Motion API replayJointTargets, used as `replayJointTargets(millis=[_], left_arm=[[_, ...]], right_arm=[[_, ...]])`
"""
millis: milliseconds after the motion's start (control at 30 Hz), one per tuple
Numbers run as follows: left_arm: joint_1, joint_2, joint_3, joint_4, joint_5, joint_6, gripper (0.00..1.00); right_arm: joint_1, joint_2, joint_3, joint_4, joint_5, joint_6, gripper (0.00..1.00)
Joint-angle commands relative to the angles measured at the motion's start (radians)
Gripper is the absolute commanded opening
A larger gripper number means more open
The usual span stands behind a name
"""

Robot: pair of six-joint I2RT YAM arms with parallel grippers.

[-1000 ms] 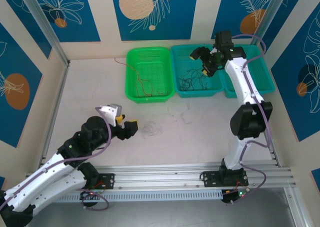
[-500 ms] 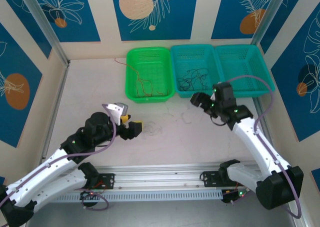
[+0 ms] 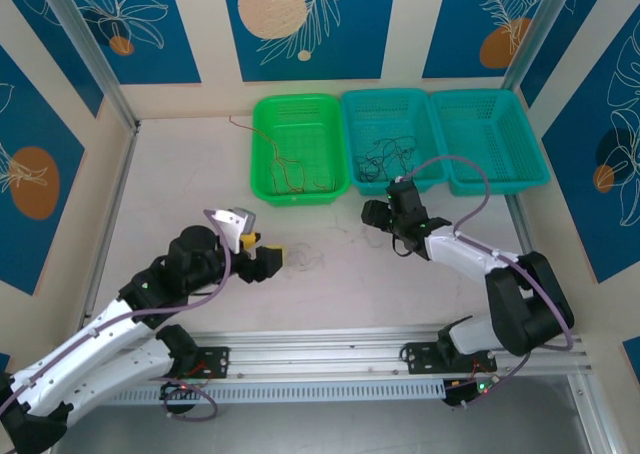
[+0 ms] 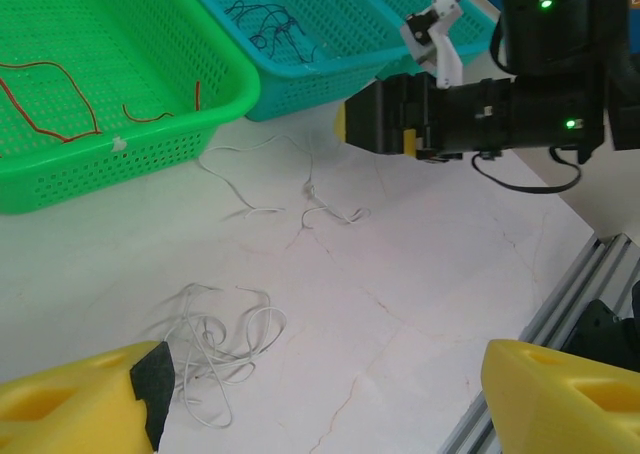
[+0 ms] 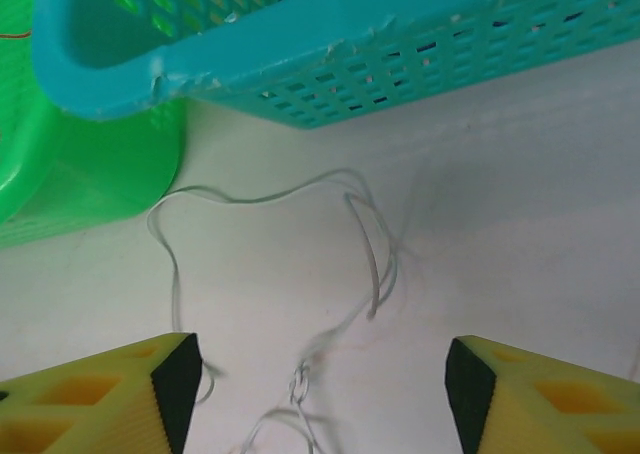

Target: Untangle the cables

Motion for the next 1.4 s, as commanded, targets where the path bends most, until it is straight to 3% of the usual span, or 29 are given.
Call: replayJointTargets(millis=[0, 267, 433, 733, 967, 1067, 1200, 1367], left_arm=[[-0.001, -0.022, 0.028, -0.022, 0.011, -0.005, 0.81], [-0.001, -0.033, 0.022, -0.024, 0.012, -0.005, 0.81], [-0.001, -0.048, 0.016, -0.031, 0.008, 0.000, 0.81], [-0.001, -0.036, 0.020, 0.015, 0.038, 0.013, 0.81], [-0.001, -0.009, 0.034, 0.044, 0.072, 0.012, 0.81], [-0.002, -0.006, 0.033, 0.076, 0.116, 0.010, 0.80], [-0.002, -0.005, 0.015, 0.203, 0.273, 0.002, 0.80], [-0.004, -0.026, -0.006, 0.315, 0.383, -0.033, 0.82]], right_arm=[[0.005, 0.046, 0.009, 0.133, 0.070, -0.024, 0.62], [0.001, 0.152, 0.047, 0.118, 0.069, -0.012, 0.34], [0.002, 0.108, 0.086, 0.012, 0.033, -0.026, 0.00], [0.020, -0.262, 0.206, -0.290, 0.005, -0.015, 0.00], [-0.027, -0.399, 0.414, -0.489, -0.033, 0.016, 0.00], [-0.121, -0.396, 0.529, -0.558, -0.059, 0.103, 0.00], [-0.288, -0.329, 0.664, -0.624, -0.105, 0.180, 0.00], [-0.436, -0.214, 0.756, -0.582, -0.152, 0.190, 0.00]])
